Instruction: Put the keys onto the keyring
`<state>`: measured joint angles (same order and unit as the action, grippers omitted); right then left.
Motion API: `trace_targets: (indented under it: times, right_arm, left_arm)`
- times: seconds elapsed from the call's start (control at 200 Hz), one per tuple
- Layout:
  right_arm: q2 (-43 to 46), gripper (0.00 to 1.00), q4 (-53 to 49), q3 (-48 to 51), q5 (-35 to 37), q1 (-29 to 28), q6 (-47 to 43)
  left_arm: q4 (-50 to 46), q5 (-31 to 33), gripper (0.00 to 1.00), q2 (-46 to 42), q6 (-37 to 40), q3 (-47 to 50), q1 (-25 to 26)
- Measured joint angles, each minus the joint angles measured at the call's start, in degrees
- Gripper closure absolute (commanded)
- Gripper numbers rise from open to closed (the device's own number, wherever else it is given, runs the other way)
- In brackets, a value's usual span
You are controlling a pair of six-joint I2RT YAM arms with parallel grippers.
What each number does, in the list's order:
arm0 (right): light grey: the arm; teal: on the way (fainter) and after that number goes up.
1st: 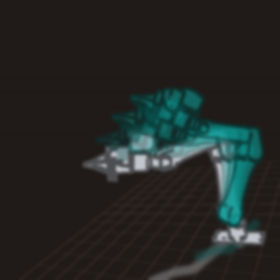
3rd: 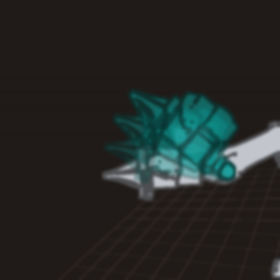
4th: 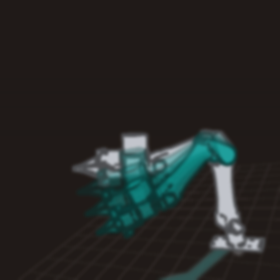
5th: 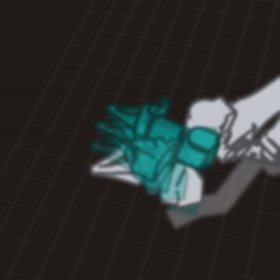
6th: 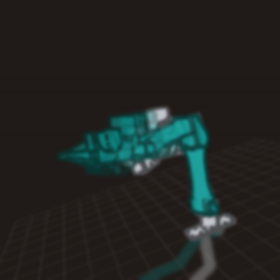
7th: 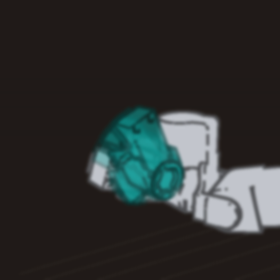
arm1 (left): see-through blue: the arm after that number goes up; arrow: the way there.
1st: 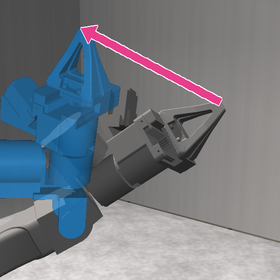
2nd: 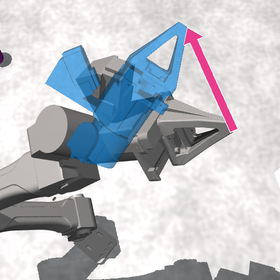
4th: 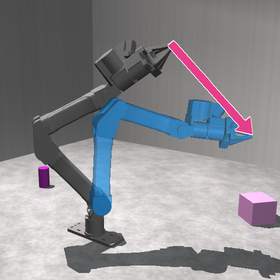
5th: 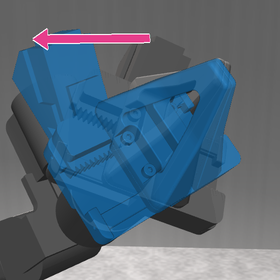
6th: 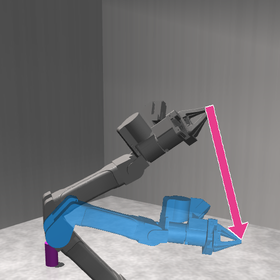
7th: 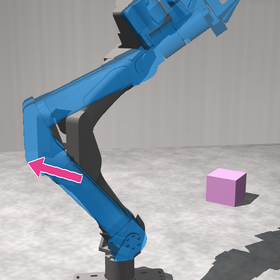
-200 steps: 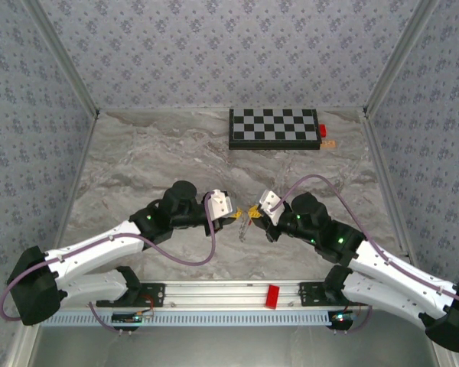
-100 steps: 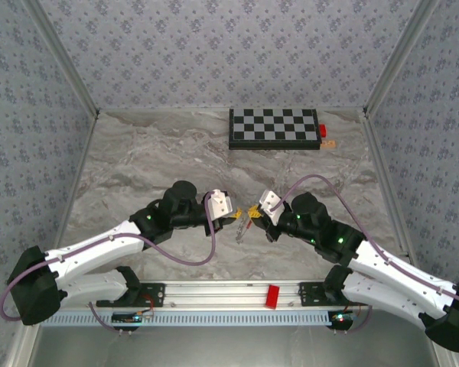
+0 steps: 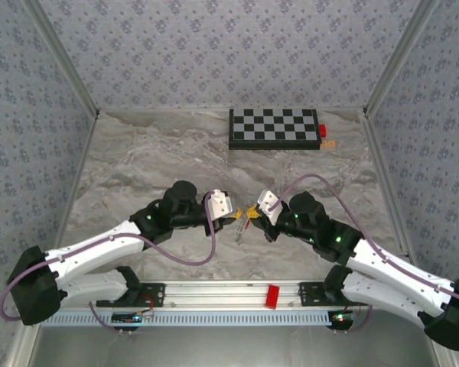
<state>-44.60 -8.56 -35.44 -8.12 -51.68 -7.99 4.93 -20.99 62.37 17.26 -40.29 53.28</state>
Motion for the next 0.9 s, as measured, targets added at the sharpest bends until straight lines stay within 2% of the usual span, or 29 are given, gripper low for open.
trace_targets:
  times: [0.905]
  right_arm:
    - [1.79, 1.0, 0.0, 0.81, 0.37, 0.0, 0.0]
  left_arm:
    - [0.22, 0.98, 1.0, 0.0, 0.0, 0.0, -0.02]
